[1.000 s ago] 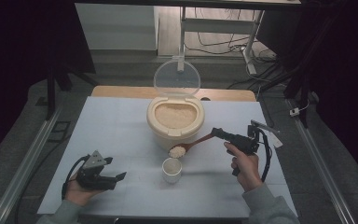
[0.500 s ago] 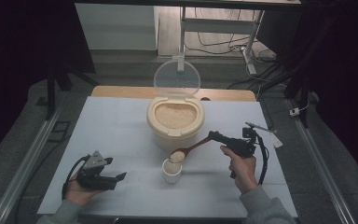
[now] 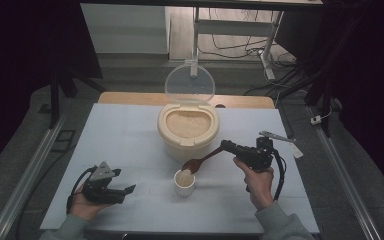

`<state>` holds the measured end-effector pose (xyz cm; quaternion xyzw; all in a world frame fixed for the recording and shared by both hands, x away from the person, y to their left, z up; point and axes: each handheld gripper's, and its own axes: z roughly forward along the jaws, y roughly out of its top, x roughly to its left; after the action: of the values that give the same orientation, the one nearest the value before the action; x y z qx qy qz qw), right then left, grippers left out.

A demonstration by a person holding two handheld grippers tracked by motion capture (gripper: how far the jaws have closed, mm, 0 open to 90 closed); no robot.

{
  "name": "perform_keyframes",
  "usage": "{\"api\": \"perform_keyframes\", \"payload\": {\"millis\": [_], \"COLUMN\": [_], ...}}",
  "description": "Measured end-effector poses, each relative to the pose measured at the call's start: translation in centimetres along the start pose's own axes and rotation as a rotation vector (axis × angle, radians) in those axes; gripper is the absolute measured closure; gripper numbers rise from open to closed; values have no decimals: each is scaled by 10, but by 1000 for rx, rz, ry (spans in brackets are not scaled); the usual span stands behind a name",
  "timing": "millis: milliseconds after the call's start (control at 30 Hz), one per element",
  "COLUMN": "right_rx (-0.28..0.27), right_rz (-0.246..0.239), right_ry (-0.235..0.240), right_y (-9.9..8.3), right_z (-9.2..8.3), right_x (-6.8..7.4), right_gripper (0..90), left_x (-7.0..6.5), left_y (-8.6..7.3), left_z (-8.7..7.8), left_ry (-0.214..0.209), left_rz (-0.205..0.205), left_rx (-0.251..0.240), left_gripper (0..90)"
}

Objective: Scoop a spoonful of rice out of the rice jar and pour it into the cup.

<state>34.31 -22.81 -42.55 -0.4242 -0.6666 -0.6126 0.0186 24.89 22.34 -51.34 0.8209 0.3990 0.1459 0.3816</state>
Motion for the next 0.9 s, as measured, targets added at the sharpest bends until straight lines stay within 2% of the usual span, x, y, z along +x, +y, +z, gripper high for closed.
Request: {"api": "perform_keyframes", "payload": {"millis": [233,333,633,900], "right_rx": [-15,-16,-29,-51], "right_rz": [-149,-189,-170,-163], "right_ry": [28,34,50,54], "right_y": [1,1,2,11], "right_z": [-3,-4,-8,-25], "right_x": [16,19,17,14], "right_gripper": [832,832,832,832], "left_x": [0,0,0,0], "left_y": [0,0,0,0], "left_z": [0,0,0,0], "left_ry": [1,1,1,0], "left_rz": [0,2,0,0], "left_rx": [0,0,0,-3], "left_gripper": [204,204,204,205]}}
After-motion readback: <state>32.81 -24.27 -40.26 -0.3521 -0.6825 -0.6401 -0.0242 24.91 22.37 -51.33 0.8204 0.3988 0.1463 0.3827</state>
